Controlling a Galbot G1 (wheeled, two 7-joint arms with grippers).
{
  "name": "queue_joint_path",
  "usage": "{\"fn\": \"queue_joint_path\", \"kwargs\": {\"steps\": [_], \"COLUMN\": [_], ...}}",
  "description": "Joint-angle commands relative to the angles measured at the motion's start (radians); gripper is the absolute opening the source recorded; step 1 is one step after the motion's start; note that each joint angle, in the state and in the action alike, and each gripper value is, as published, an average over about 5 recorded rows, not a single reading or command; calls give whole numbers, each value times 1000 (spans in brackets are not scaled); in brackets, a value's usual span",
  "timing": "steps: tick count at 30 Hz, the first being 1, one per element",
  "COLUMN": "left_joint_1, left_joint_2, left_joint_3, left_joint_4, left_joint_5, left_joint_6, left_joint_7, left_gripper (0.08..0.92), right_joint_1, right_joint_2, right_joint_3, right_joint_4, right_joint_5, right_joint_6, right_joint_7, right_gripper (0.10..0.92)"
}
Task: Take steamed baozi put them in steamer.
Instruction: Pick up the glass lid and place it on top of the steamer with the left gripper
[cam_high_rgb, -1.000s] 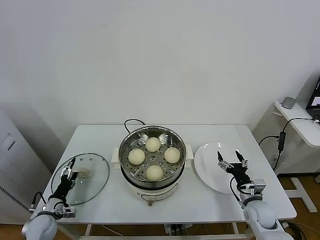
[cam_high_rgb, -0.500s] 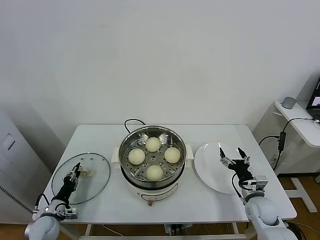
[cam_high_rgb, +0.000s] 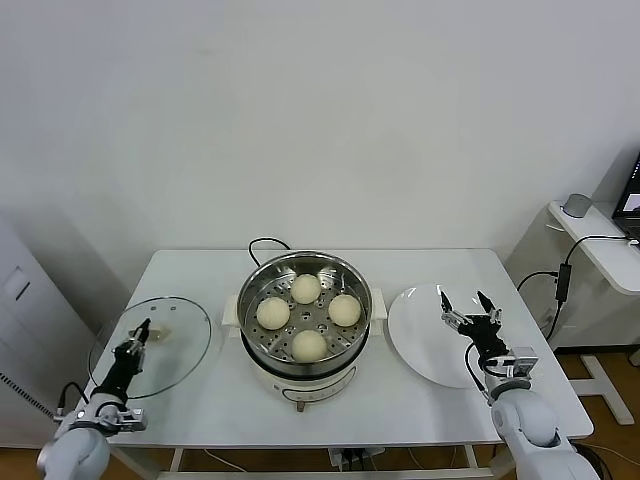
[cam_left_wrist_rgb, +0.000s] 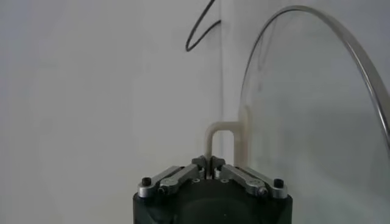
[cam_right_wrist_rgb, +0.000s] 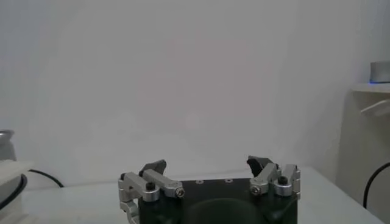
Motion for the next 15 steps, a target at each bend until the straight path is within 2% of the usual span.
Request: {"fn": "queue_joint_path", "kwargs": {"steps": [1, 9, 15], "left_joint_1": [17, -11, -31], "left_joint_2": [67, 133, 156], "left_joint_3": [-30, -35, 8], "left_joint_4": [-171, -284, -407], "left_joint_5": [-165, -240, -250], "left_joint_6": [45, 146, 274], "left_joint_7": [97, 204, 298], "left_gripper": [102, 102, 102], "right_joint_1": [5, 8, 9], "right_joint_2": [-4, -10, -15], "right_joint_3": [-2, -3, -4], "right_joint_4": [1, 6, 7], "right_joint_5": [2, 6, 5], "right_joint_6": [-2, -7, -10], "right_joint_7": [2, 3, 2], "right_gripper": [823, 823, 823]}}
